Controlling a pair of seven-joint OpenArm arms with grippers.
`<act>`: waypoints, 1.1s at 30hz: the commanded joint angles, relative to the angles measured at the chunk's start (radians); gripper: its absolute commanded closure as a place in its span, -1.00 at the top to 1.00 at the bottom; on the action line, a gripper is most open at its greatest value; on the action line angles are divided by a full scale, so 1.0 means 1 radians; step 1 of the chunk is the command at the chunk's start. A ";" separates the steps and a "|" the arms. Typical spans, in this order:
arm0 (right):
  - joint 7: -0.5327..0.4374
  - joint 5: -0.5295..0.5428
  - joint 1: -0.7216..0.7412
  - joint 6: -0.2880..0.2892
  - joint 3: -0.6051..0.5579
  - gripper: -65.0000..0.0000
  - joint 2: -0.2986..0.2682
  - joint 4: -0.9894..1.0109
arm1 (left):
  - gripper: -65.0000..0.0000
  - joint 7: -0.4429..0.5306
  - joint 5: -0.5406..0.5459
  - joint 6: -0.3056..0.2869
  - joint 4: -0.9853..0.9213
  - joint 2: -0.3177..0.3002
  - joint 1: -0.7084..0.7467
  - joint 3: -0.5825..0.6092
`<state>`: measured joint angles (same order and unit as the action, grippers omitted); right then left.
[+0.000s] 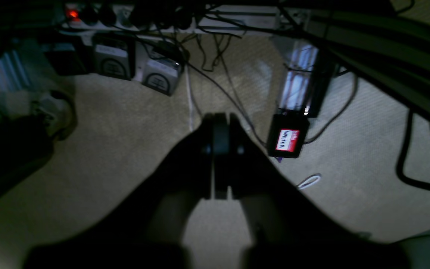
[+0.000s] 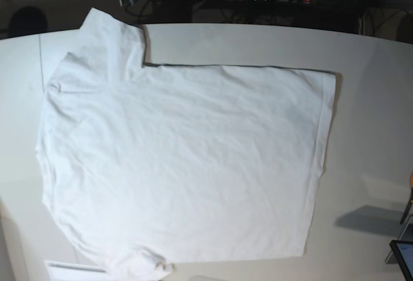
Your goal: Fold the T-shirt properly
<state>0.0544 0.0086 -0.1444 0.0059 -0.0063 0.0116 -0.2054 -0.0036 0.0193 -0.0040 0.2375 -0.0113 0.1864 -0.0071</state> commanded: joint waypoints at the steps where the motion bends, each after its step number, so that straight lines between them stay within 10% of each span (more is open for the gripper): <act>1: 0.000 0.001 -0.004 -0.002 -0.001 -0.67 0.001 0.001 | -0.50 0.001 0.000 0.002 0.003 -0.005 0.006 -0.001; 7: -0.003 0.001 -0.005 -0.002 -0.002 0.77 0.001 -0.004 | 0.14 0.007 -0.002 0.003 0.003 -0.005 0.006 0.008; 10: -0.003 0.001 -0.005 -0.002 -0.002 0.43 0.001 -0.004 | -0.14 0.001 -0.006 0.003 -0.007 -0.008 -0.014 0.012; 13: -0.004 0.001 -0.005 -0.002 0.002 -0.34 0.001 -0.004 | -0.94 0.000 -0.006 0.003 -0.025 -0.008 -0.017 0.012; 16: -0.041 0.001 -0.005 -0.002 0.007 -1.00 0.001 -0.004 | -1.00 0.001 -0.002 0.003 -0.025 -0.009 -0.018 0.003; 33: -0.077 0.003 -0.292 -0.004 0.009 -1.00 -0.012 -0.314 | -1.00 0.030 0.000 0.000 0.339 -0.089 0.258 0.011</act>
<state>-0.0063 0.0074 -0.4229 0.0006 0.0002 -0.0021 -0.5102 0.0158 0.0174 -0.0040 0.5674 -0.0948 0.4179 0.0055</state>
